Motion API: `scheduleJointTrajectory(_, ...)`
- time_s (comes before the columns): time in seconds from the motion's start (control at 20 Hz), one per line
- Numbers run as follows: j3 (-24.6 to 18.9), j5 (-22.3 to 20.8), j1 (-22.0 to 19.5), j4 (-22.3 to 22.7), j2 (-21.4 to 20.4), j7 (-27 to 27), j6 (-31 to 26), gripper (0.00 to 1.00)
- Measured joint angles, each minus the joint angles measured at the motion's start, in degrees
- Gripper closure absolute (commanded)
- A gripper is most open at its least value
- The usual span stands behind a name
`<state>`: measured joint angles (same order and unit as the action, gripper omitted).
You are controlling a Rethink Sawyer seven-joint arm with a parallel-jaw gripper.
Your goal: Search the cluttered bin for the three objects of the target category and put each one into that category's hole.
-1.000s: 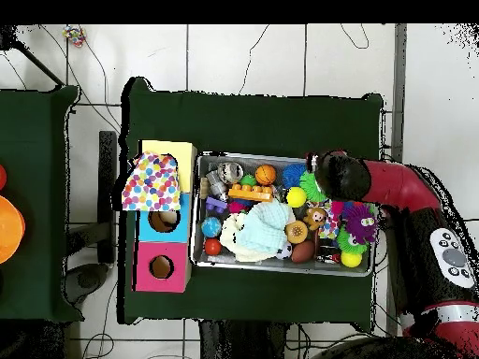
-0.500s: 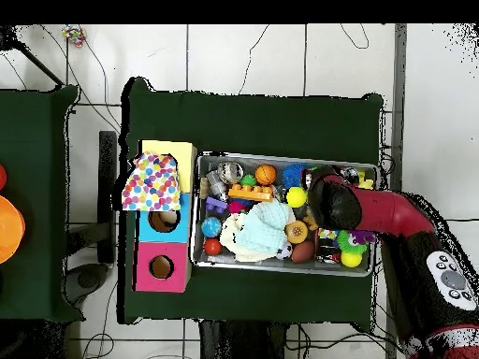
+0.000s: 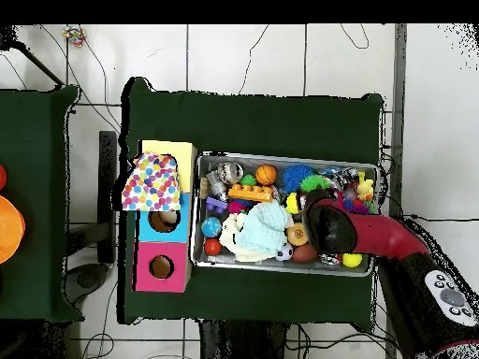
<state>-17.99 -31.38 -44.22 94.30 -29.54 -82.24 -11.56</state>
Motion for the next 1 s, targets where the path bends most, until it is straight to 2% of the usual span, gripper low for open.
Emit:
scheduleJointTrajectory(0.5, 0.0, 0.0, -4.6, 1.7, -0.2, 0.0, 2.1, 0.0)
scheduleJointTrajectory(1.0, 2.8, 0.0, -5.3, 6.2, -5.7, 0.0, 2.1, 0.0)
